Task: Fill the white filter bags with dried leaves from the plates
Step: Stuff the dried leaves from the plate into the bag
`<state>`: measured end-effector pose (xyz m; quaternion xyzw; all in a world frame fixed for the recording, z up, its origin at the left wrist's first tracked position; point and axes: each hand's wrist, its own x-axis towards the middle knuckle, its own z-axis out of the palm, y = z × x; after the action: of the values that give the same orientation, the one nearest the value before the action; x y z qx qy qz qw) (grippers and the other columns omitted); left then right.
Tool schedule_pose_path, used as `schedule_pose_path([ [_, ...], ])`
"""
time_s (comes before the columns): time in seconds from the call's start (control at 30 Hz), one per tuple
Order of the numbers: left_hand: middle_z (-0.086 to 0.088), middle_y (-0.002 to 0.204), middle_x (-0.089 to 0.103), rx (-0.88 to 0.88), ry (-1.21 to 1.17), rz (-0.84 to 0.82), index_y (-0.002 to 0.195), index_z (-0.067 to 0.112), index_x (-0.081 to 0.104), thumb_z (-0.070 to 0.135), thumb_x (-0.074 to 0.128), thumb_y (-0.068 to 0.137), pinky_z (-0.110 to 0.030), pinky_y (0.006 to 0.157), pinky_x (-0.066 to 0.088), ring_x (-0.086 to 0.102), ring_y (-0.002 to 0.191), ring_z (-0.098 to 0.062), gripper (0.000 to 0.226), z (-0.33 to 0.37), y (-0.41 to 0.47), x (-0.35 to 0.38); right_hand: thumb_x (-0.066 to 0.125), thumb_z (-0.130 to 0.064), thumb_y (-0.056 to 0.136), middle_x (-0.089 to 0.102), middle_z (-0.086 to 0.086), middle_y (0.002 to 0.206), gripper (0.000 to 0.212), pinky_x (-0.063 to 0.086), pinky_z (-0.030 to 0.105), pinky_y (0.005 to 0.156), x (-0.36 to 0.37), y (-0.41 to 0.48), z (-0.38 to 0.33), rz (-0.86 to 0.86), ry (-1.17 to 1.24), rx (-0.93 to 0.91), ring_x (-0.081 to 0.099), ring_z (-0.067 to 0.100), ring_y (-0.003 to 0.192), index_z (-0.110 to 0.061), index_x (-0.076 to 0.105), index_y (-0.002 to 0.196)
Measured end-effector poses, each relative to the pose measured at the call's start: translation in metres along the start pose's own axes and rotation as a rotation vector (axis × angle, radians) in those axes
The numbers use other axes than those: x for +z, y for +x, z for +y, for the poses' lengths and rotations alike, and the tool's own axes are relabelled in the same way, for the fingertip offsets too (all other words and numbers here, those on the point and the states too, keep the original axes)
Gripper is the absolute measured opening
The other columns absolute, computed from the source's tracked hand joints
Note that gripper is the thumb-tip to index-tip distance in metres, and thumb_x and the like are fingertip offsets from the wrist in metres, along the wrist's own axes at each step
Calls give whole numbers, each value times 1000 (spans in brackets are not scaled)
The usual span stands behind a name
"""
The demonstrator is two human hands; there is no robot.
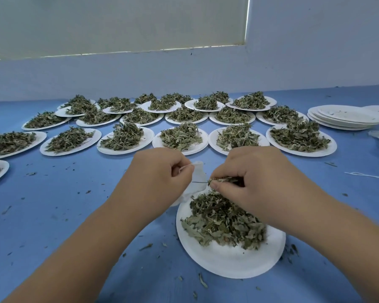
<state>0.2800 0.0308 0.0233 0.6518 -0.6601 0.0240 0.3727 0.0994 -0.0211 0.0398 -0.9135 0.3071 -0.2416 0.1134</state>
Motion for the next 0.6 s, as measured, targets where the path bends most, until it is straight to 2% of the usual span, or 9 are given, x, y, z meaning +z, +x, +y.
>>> schedule_pose_path([
  [0.13,7,55,55,-7,-16,-5,67,15,70,15,67,84,-8,57,37,51,65,-2,18,3,-1,2,52,-36,94,51,-8,80,23,43,31,68,4,5,-12,-36,-148,-42,51,11,78,-23,71,91],
  [0.27,11,47,47,-49,-45,-16,61,23,64,16,65,81,-9,55,34,49,58,2,22,3,0,2,55,-35,92,44,-11,78,8,39,32,65,4,11,-26,-2,-158,-56,49,15,78,-27,56,93],
  [0.33,14,49,50,-84,-87,-18,58,27,61,19,62,80,-8,52,34,48,54,3,23,2,0,1,57,-35,92,44,-11,78,10,38,31,65,7,15,-29,-5,-155,-41,47,13,76,-28,49,89],
  [0.47,10,56,59,-163,-163,-34,70,18,72,19,65,85,-10,44,37,47,43,2,17,0,1,0,56,-37,93,52,-8,88,15,44,34,75,12,19,-24,-43,-197,-17,51,15,83,-24,60,96],
  [0.6,11,48,54,-178,-182,-47,71,17,73,18,65,85,-8,44,34,47,41,3,16,0,0,2,62,-39,89,50,-7,92,20,45,34,75,16,16,-19,-23,-156,-18,52,15,84,-23,68,100],
])
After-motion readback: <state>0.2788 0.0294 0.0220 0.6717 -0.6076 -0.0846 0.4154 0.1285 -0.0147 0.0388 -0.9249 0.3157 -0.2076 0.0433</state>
